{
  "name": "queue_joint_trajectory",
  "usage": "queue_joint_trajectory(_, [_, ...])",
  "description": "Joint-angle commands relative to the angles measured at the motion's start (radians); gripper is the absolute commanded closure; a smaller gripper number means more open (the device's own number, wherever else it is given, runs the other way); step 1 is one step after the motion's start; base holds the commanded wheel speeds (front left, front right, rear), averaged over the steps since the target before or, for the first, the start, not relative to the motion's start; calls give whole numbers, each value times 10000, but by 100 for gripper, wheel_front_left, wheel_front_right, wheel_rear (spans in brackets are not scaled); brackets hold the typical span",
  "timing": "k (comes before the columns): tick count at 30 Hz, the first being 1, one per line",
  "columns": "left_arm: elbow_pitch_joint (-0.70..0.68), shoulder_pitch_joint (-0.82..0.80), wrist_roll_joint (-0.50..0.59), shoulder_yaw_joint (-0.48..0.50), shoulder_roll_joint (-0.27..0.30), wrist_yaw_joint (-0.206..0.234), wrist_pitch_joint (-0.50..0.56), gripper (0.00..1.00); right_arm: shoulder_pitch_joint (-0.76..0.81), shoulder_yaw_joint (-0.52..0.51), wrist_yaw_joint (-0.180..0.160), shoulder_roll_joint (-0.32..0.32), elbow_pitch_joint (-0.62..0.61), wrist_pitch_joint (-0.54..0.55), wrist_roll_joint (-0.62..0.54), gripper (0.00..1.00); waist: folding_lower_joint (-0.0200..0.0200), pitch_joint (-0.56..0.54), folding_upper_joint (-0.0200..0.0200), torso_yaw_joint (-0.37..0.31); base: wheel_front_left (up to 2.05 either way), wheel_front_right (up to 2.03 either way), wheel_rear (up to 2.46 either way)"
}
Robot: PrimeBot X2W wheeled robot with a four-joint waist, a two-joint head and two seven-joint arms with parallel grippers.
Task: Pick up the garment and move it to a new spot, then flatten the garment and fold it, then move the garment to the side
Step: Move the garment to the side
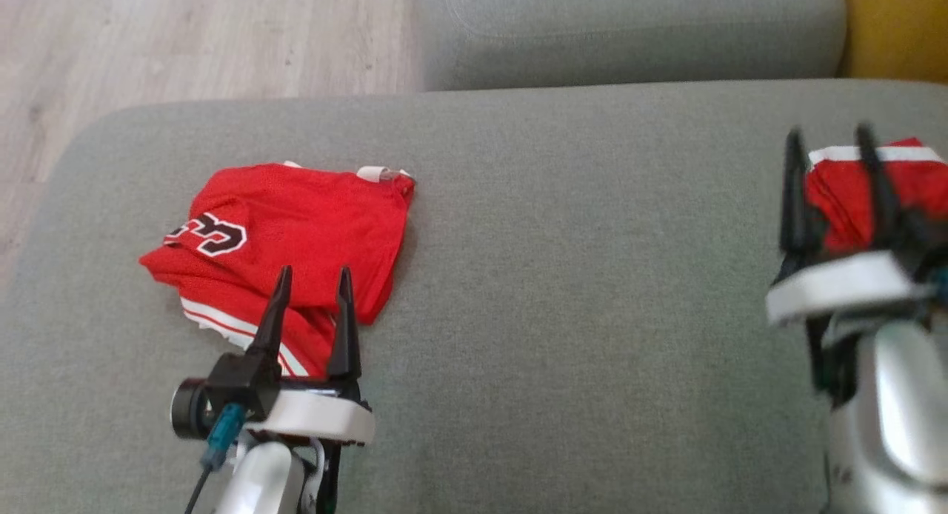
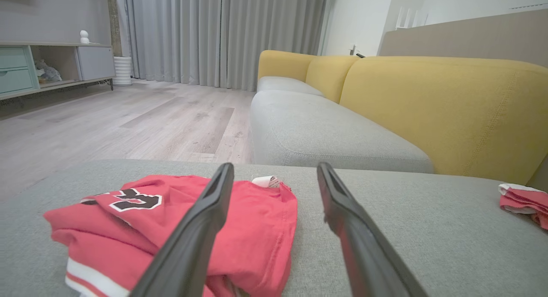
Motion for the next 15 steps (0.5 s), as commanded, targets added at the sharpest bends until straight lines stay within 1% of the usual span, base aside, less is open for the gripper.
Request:
queue_joint_trajectory(1, [-248,-105,2,248,62,19,-80,0,181,295,-9,111,-253,-331,-35,0,2,-141,-1,85,0,0,0])
queue_joint_trajectory(3, [-105,69,21,215,62,30,-80,0,840,176,-9,166,-154,-677,193,0,2,-302,-1,155,0,0,0])
queue_joint_trajectory(4, [-105,69,21,215,62,30,-80,0,840,176,-9,166,-154,-677,193,0,2,-302,-1,155,0,0,0])
queue_joint_trajectory(5, [-24,240,32,233,62,39,-80,0,1464,364,-9,175,-24,-911,580,0,2,-433,-1,161,0,0,0])
queue_joint_trajectory(7, [1,372,46,280,62,27,-80,0,2011,533,-9,178,115,-1038,720,0,2,-492,-1,159,0,0,0])
queue_joint_trajectory(8, [1,372,46,280,62,27,-80,0,2011,533,-9,178,115,-1038,720,0,2,-492,-1,159,0,0,0])
queue_joint_trajectory(9, [-4,461,61,305,62,16,-80,0,2413,661,-9,180,190,-1112,948,0,2,-533,-1,164,0,0,0])
queue_joint_trajectory(15, [-124,648,27,393,62,64,-80,0,2959,831,-9,181,24,-1167,1018,0,2,-566,-1,120,0,0,0])
